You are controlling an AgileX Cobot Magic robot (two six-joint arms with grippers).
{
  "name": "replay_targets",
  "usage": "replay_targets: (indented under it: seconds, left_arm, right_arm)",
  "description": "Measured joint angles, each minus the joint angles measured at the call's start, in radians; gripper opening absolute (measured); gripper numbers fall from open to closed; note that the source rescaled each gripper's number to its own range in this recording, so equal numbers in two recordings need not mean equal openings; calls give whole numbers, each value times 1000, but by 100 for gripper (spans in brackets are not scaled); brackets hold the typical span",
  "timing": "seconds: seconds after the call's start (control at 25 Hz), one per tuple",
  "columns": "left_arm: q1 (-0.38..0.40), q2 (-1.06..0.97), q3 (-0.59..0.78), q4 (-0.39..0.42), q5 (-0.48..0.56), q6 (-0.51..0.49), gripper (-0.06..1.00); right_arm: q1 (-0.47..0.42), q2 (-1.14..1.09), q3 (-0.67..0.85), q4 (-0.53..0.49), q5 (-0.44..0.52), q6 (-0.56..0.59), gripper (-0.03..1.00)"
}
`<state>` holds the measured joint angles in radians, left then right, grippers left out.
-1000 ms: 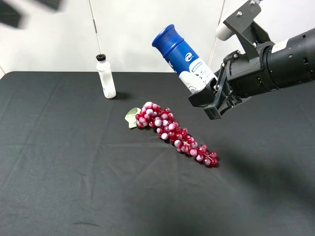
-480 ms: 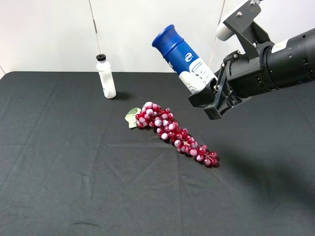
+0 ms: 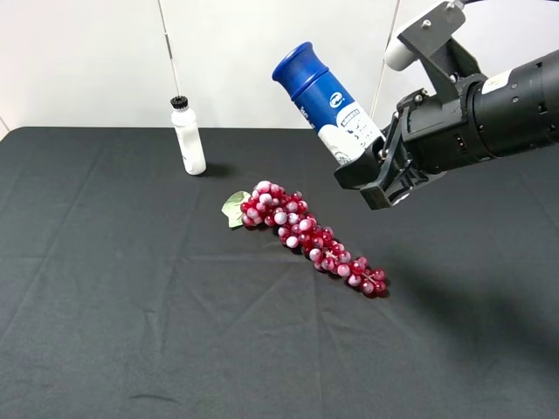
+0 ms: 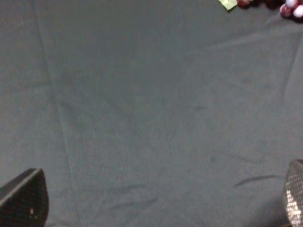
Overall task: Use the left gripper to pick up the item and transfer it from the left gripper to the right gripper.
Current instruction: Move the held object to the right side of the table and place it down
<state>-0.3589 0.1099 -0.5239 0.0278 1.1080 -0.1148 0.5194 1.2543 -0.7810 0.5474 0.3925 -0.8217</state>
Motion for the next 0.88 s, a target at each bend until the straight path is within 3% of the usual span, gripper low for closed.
replay_targets:
  seconds: [0.36,0.6,0.72,0.88]
  left_arm:
    - [0,-49,24,-1,-48,35,100]
    - [10,-49,24,-4,-48,37,100]
    - [71,-49,24,-5,-48,37,100]
    - [207,-49,24,-5,-49,37,100]
  right_arm:
    - [0,0,0,0,0,31,5]
    - [0,0,0,-36,0,185,5]
    - [-17,0,0,-105,28,313,5]
    - [-91,0,0,-207,117,475,5]
